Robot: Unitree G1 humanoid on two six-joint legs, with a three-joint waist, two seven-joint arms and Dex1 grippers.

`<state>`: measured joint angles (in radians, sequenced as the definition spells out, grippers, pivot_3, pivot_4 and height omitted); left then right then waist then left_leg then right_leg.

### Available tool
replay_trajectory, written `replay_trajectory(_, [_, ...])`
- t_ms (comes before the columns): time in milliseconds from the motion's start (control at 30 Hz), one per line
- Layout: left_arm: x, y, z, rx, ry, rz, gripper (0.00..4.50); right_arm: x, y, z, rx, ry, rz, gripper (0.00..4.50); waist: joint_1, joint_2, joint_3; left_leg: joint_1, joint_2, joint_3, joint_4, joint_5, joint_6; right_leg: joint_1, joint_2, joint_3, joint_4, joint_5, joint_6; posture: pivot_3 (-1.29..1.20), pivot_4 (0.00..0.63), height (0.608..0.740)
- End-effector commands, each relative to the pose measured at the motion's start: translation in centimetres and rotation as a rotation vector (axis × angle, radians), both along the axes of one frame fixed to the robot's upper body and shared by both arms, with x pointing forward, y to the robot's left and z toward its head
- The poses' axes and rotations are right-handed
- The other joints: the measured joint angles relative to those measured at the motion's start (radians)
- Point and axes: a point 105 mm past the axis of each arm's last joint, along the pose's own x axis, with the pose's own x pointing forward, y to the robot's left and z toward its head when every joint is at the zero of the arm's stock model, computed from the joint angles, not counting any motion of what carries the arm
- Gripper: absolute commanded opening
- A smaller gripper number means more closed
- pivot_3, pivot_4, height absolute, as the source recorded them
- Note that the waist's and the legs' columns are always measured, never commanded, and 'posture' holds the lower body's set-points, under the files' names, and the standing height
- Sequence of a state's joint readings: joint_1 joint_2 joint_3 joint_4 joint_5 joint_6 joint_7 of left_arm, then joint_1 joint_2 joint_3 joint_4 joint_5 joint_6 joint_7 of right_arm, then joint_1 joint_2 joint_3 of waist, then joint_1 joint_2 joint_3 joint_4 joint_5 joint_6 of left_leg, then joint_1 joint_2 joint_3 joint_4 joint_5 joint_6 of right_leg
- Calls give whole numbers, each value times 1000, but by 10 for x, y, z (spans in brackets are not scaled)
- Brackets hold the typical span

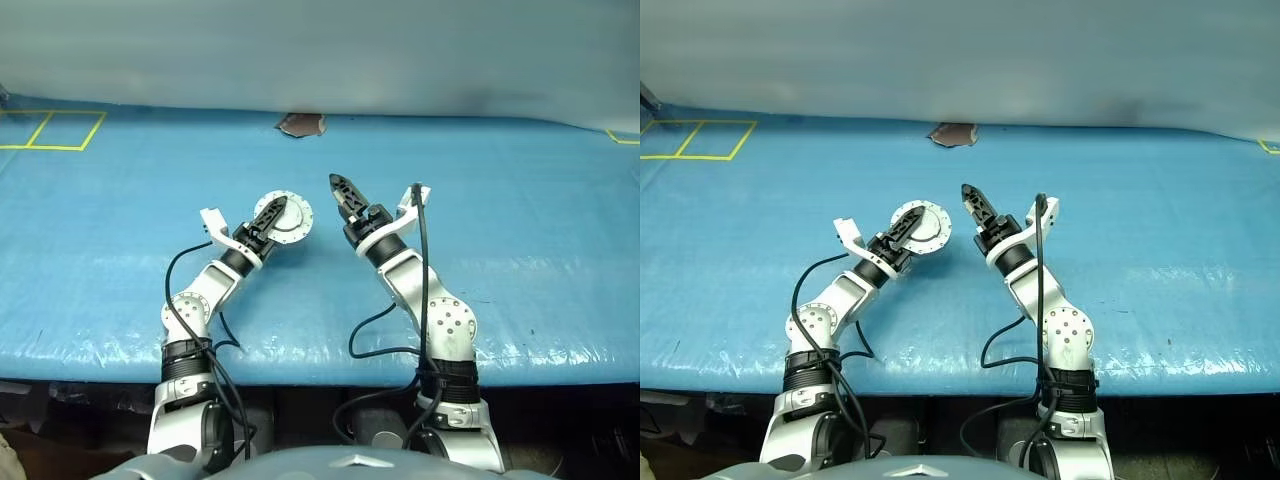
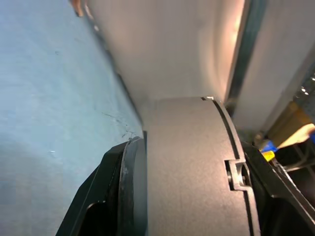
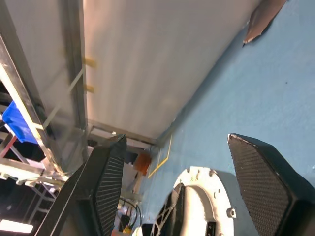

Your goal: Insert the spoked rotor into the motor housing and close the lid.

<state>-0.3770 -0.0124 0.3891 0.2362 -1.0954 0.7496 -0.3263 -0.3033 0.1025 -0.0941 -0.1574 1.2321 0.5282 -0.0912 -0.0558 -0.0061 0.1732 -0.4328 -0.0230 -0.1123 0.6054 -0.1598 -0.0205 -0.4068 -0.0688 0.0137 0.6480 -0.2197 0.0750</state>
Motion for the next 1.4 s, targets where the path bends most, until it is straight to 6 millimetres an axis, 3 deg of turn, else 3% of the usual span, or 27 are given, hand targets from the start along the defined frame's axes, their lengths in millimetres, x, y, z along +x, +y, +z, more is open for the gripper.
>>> replay_trajectory(33, [9,17,32,-10,-119,85,2856,-2,-4,3,-14,-42,-61,3482,4,0,0,0,0,0,0,0,0,0,0,0,0,0,0,0,150,740])
replay_trajectory(100, [11,31,37,10,-140,132,2856,-3,-10,-3,-97,-59,-70,3482,6,0,0,0,0,0,0,0,0,0,0,0,0,0,0,0,150,740])
replay_trajectory(233, [18,64,46,40,-167,276,2856,-12,-7,-27,-559,-184,-19,3482,6,0,0,-1,0,0,1,0,0,-1,0,0,-1,0,-1,0,150,740])
replay_trajectory(367, [26,108,54,103,-167,476,2856,-25,-4,-66,-972,-268,113,3482,8,0,0,-1,0,0,2,0,0,0,0,0,-1,0,-1,0,150,740])
replay_trajectory(500, [32,132,55,237,-161,588,2856,-42,8,-69,-1042,-395,248,3482,12,-1,0,-1,0,0,2,0,0,0,0,0,-2,0,-1,0,150,740])
replay_trajectory(767, [39,143,47,442,-161,602,2856,-49,17,-68,-1098,-548,257,3482,28,-5,2,-2,-1,-1,5,0,0,2,0,-1,-4,3,4,0,150,740])
replay_trajectory(1100, [47,149,20,368,-61,609,2856,-55,21,-64,-1057,-601,268,3482,26,-7,3,-1,0,-1,6,0,0,3,0,-1,-3,4,3,0,150,740])
replay_trajectory(1400, [43,162,1,466,24,655,2856,-52,21,-61,-1048,-604,246,3482,23,-7,3,2,0,-1,6,0,0,7,0,-1,-3,4,3,0,150,740])
